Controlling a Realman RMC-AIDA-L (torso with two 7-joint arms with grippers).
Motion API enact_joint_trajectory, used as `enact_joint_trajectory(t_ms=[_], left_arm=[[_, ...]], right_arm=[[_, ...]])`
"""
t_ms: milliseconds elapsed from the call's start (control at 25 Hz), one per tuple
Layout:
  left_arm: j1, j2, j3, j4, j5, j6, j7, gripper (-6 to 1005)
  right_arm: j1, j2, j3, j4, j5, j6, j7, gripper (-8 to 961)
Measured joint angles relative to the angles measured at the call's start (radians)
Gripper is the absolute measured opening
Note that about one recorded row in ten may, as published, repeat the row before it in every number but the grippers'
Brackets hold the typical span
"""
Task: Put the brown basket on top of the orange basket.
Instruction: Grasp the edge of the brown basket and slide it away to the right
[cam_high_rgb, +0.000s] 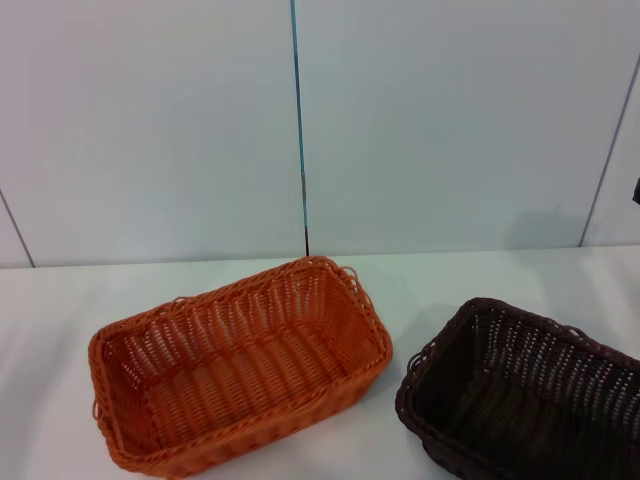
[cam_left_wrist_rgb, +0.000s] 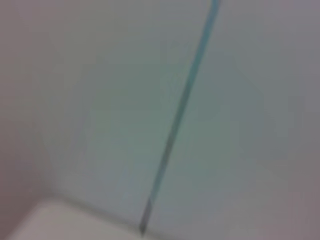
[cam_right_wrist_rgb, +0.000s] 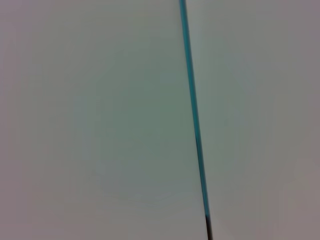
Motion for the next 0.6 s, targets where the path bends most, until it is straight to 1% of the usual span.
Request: enact_joint_trajectory(t_ms=[80, 120, 200, 280, 320, 400, 480, 520, 600], left_arm=[[0.007, 0.002, -0.01, -0.033, -0.161, -0.046, 0.141, 867], [0.006, 0.007, -0.029, -0.052, -0.227, -0.043, 0.195, 867], [0.002, 0.021, -0.087, -0.092, -0.341, -0.003, 0.282, 867], [-0.005, 0.039, -0.166, -0.143, -0.447, 0.086, 0.356, 866], [-0.008, 0.053, -0.208, -0.18, -0.488, 0.141, 0.387, 866], [-0.018, 0.097, -0.329, -0.286, -0.566, 0.296, 0.454, 866], [-0.024, 0.131, -0.412, -0.355, -0.581, 0.407, 0.476, 866], [-0.024, 0.142, -0.441, -0.373, -0.579, 0.446, 0.478, 866], [-0.016, 0.152, -0.462, -0.377, -0.575, 0.487, 0.475, 866]], right_arm=[[-0.002, 0.0, 0.0, 0.0, 0.0, -0.002, 0.001, 622], [-0.003, 0.0, 0.0, 0.001, 0.0, -0.004, 0.002, 622], [-0.006, 0.0, 0.0, 0.003, -0.001, -0.006, 0.003, 622], [-0.01, 0.0, 0.0, 0.008, -0.001, -0.012, 0.004, 622], [-0.011, 0.0, 0.0, 0.011, -0.001, -0.016, 0.004, 622], [-0.016, -0.001, 0.001, 0.019, -0.001, -0.033, 0.007, 622], [-0.022, -0.001, 0.004, 0.028, 0.001, -0.053, 0.015, 622], [-0.025, -0.001, 0.006, 0.034, 0.002, -0.063, 0.026, 622], [-0.034, 0.0, 0.004, 0.051, 0.002, -0.076, 0.061, 622]])
